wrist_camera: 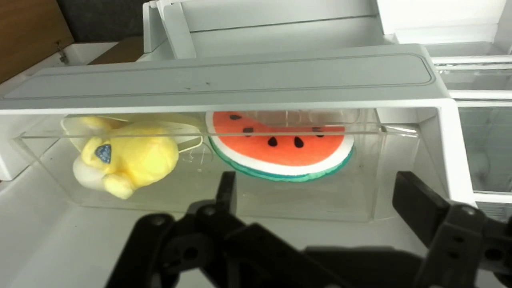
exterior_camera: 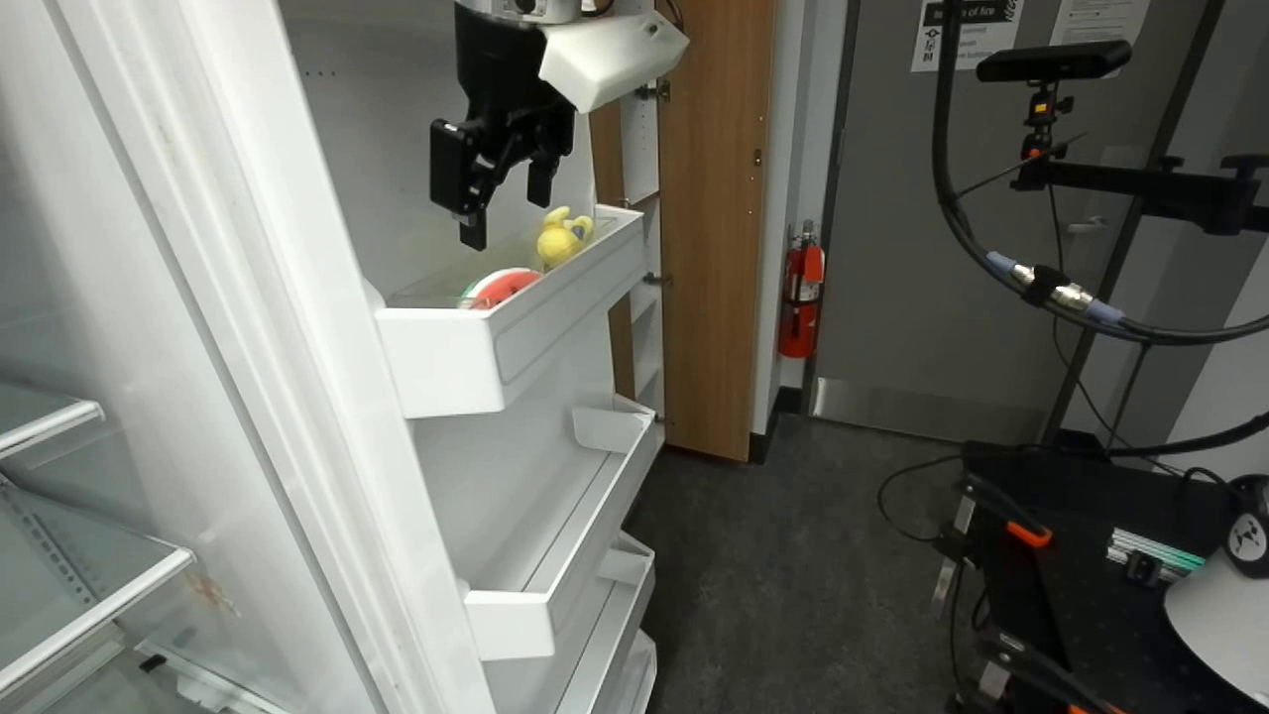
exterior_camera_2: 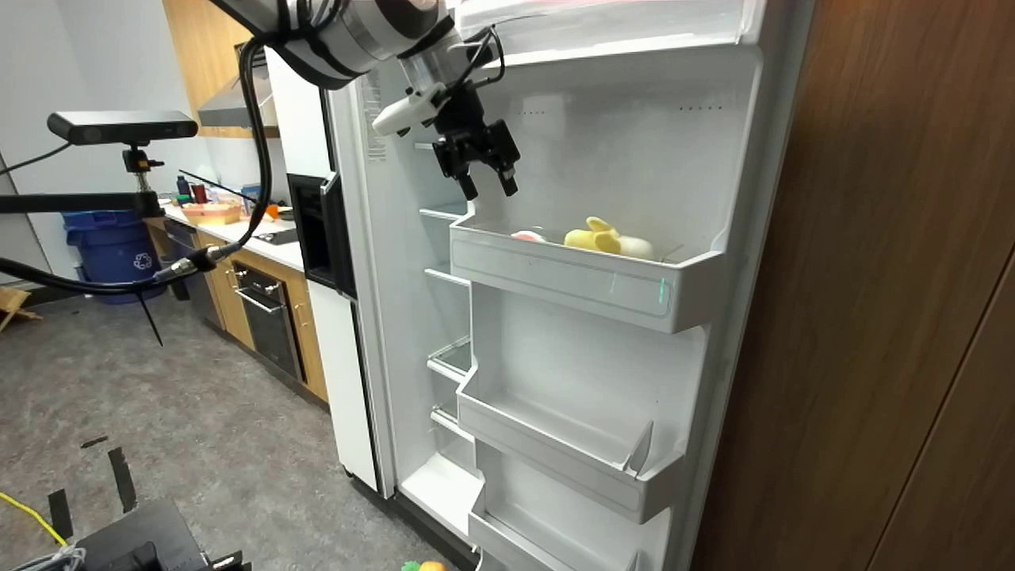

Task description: Remove the banana plush toy from the fridge

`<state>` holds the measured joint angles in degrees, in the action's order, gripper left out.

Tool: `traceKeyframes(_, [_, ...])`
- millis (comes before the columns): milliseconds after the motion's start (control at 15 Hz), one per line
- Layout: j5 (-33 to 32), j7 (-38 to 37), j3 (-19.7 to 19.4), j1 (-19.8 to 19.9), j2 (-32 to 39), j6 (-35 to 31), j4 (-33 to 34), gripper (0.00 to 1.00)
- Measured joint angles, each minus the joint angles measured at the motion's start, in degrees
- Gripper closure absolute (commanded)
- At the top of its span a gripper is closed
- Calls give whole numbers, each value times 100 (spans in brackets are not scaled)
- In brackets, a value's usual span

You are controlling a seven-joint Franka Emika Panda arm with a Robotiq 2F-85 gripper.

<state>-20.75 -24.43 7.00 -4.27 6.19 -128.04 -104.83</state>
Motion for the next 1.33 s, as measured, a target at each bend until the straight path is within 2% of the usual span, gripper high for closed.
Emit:
traceKeyframes(533, [-1, -1, -2, -8, 6, 0, -10, 0])
traceKeyframes(1000, [-17, -532, -23, -24, 64, 24, -42, 0])
traceKeyframes(1333, [53, -457, -131, -22, -32, 43, -152, 0])
